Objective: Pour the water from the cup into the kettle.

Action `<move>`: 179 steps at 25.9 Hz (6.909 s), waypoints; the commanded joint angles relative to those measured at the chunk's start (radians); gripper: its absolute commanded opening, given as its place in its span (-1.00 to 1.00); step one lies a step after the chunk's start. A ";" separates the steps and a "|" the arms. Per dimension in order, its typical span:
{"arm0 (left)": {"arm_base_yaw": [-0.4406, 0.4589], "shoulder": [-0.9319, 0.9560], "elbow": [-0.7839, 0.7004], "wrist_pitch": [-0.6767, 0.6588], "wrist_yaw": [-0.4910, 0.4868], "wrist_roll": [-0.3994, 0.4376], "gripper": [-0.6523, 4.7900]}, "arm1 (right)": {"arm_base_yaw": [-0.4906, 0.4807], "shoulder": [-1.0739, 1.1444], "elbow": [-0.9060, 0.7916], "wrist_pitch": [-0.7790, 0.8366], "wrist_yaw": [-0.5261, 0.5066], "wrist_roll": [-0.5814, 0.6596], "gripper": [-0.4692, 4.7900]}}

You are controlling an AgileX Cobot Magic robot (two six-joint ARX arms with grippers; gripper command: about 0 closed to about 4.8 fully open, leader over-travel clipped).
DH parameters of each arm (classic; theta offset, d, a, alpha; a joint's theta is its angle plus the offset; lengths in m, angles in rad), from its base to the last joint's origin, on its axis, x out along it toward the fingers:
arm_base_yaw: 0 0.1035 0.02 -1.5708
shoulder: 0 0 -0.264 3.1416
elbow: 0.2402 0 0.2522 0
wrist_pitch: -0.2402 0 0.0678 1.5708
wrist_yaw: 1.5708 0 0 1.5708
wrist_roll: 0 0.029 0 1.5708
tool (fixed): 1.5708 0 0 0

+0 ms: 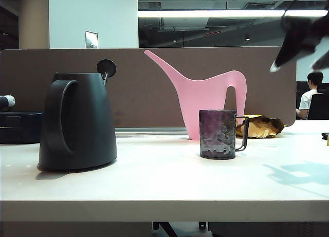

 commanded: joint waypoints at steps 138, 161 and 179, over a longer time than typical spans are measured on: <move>0.000 0.001 0.003 -0.028 -0.140 0.004 -0.78 | 0.738 0.911 1.151 -0.035 0.677 -1.181 -0.85; 0.000 0.001 0.003 -0.028 -0.136 0.004 -0.78 | 0.781 0.957 1.151 -0.028 0.724 -1.368 -0.85; 0.000 0.001 0.003 -0.029 -0.135 0.004 -0.78 | 0.795 1.006 1.151 0.040 0.773 -1.475 -0.85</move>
